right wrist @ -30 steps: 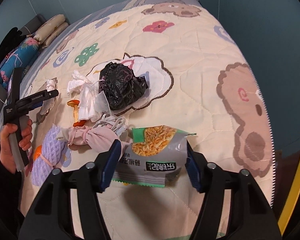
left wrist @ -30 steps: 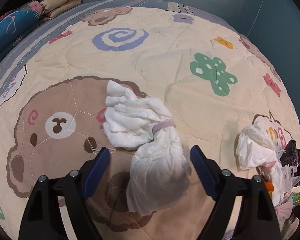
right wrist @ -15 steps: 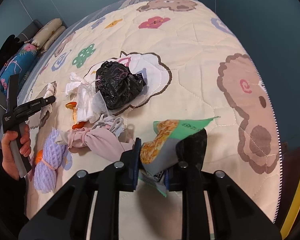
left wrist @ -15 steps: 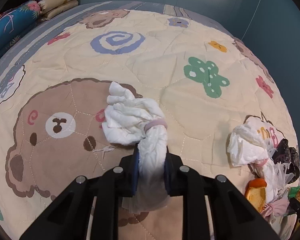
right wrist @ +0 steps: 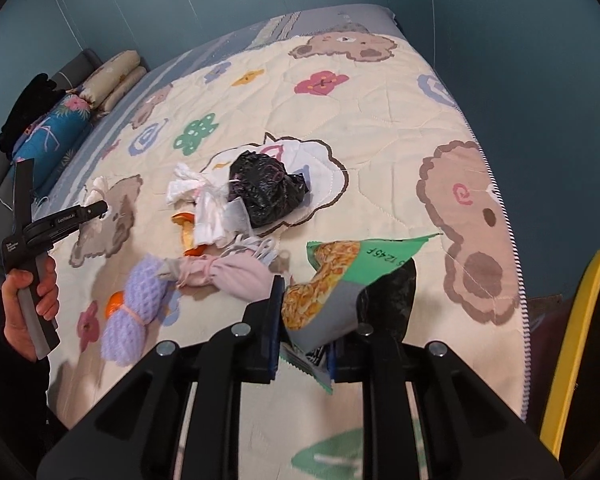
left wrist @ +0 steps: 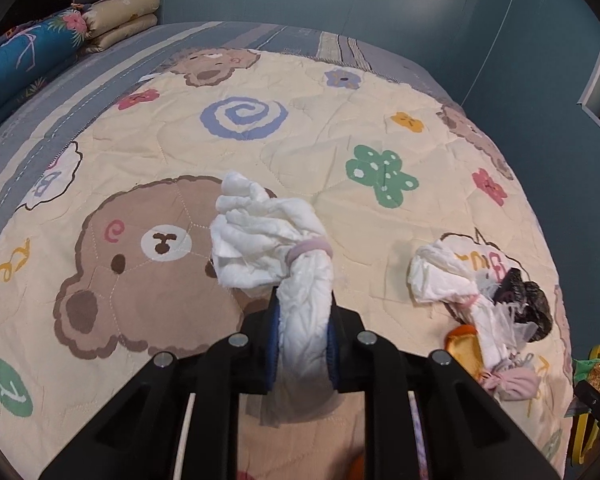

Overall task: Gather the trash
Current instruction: 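Carry the tissue and snack packet to the yellow bin and open both tools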

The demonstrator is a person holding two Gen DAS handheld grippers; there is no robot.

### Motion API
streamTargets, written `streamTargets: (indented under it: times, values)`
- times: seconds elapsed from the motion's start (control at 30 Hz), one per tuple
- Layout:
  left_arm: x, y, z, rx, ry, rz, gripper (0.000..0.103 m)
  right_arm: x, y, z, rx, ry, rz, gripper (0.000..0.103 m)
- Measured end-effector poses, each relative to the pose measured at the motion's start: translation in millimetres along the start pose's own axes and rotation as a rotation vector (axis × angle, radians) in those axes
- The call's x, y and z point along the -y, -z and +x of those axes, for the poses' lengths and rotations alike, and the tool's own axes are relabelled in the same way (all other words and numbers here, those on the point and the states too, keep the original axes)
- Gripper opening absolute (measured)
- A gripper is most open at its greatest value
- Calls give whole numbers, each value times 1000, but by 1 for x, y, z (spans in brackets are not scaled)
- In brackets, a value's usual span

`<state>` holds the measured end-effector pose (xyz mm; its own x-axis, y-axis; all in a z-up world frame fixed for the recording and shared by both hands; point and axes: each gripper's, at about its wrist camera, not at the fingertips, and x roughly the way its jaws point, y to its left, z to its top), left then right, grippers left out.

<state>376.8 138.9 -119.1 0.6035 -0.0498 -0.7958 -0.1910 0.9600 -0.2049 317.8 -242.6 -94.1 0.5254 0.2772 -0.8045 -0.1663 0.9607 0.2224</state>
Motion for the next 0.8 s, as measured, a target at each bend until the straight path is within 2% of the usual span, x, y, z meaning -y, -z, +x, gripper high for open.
streamTargets:
  times: [0.17, 0.4, 0.8]
  values:
    - [12, 15, -20, -2, 24, 16, 18, 2, 9, -21, 3, -23, 16, 17]
    - [35, 38, -41, -28, 87, 41, 18, 9, 27, -44, -38, -52, 44, 17]
    - [124, 67, -73, -38, 194, 213, 18, 38, 45, -88, -35, -11, 87, 17]
